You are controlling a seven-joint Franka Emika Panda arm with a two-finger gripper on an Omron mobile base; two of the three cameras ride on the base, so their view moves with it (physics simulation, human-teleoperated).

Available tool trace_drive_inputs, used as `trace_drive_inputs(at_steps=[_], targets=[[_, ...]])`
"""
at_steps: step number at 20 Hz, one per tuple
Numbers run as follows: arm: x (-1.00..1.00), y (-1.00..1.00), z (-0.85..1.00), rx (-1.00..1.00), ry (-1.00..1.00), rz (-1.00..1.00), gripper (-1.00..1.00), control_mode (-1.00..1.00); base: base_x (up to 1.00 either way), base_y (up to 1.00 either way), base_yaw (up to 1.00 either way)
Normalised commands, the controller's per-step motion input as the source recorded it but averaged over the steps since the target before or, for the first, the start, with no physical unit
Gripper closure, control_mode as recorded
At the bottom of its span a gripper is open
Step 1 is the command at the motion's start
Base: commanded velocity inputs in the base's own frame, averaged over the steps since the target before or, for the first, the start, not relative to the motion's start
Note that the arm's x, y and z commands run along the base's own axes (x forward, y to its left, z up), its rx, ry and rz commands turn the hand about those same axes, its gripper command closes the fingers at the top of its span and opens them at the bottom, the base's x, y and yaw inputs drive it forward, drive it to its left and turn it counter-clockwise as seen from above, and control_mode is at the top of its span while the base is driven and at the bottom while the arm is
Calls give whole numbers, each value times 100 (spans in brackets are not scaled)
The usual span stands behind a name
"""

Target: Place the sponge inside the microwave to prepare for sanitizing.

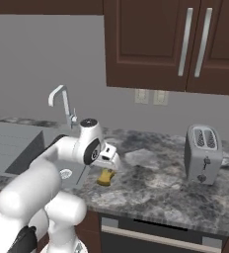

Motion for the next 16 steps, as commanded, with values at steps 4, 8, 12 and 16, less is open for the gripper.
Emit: trace_drive_inputs(at_steps=[4, 8, 12, 16], targets=[[1, -1, -32, 0, 2, 0, -100, -100, 0, 0, 0], [13, -2, -29, 0, 2, 1, -100, -100, 0, 0, 0], [27, -11, -17, 0, 3, 2, -100, -100, 0, 0, 0], [28, -13, -10, 0, 5, 2, -100, -100, 0, 0, 0]])
